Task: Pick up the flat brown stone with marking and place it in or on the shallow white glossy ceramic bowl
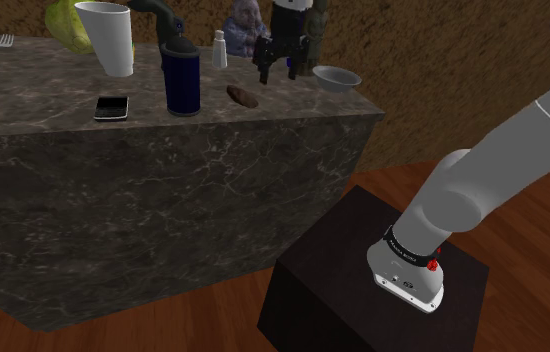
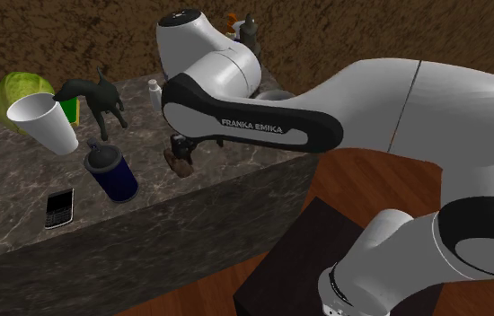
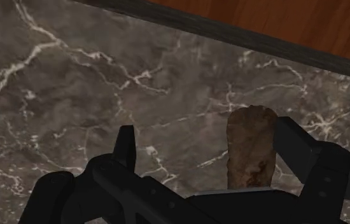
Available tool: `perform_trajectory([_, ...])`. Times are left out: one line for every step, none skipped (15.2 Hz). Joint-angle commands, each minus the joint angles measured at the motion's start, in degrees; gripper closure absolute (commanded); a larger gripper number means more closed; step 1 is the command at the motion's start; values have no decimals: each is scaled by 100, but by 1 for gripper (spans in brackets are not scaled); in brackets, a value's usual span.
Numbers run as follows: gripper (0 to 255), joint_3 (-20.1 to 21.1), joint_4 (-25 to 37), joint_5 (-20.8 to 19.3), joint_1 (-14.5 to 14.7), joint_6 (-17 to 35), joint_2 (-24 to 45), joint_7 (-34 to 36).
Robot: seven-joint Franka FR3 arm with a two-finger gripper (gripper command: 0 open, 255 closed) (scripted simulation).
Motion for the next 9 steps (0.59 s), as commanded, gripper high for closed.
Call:
perform_trajectory([0,111,329,-43,29,116,398,193])
perform_trajectory([0,158,499,-77,43,166,599,283])
perform_trajectory([0,203,678,-115,60,209,803,372])
perform_trajectory([0,246,865,-158,78,246,1009,462])
perform_trajectory([0,285,1062,-206,100,275,1218,552])
perform_trajectory([0,322,1268,-258,124,296,1429,641])
perform_trajectory([0,320,1274,-259,127,297,1436,644])
perform_trajectory([0,319,1202,-261,128,373,1440,645])
perform_trajectory([0,318,1131,-262,128,449,1445,646])
